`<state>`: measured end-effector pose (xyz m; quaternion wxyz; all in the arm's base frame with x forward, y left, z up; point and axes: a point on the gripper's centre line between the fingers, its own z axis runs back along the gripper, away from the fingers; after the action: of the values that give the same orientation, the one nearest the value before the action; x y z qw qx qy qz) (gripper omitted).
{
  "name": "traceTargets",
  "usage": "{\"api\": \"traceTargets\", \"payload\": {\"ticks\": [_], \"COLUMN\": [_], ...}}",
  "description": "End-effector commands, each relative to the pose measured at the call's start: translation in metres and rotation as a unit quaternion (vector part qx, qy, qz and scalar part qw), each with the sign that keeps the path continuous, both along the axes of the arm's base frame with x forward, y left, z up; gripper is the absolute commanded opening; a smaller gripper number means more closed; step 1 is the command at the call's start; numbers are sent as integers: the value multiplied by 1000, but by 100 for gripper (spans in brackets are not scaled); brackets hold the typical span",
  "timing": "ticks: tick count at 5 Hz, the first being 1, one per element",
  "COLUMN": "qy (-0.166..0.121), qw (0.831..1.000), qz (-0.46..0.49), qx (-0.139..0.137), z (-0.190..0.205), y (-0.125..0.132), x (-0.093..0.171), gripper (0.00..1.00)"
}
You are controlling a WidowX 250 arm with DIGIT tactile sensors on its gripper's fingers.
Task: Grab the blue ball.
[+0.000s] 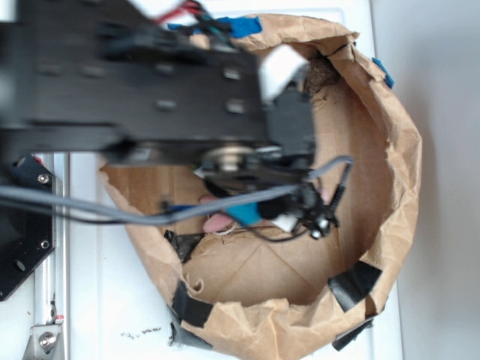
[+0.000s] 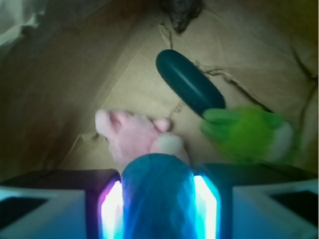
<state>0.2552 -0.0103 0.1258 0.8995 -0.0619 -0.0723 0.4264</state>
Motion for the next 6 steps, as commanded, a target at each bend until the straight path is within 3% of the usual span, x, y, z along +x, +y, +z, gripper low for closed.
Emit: {"api": "traceTargets", "payload": {"ticks": [1,2,3,4,5,6], "qy": [-49,-65,-78,-39,-14,-15], "qw": [995,982,951,936,964,968], "qz": [-57,-179,-296,-343,-267,-249], "qx": [65,20,-36,-65,4,18], "z": [44,43,42,38,41,41], "y": [6,0,-11,-15,-7,1], "x": [-11,-16,-20,-16,-6,1], "gripper": [0,0,0,0,0,0]}}
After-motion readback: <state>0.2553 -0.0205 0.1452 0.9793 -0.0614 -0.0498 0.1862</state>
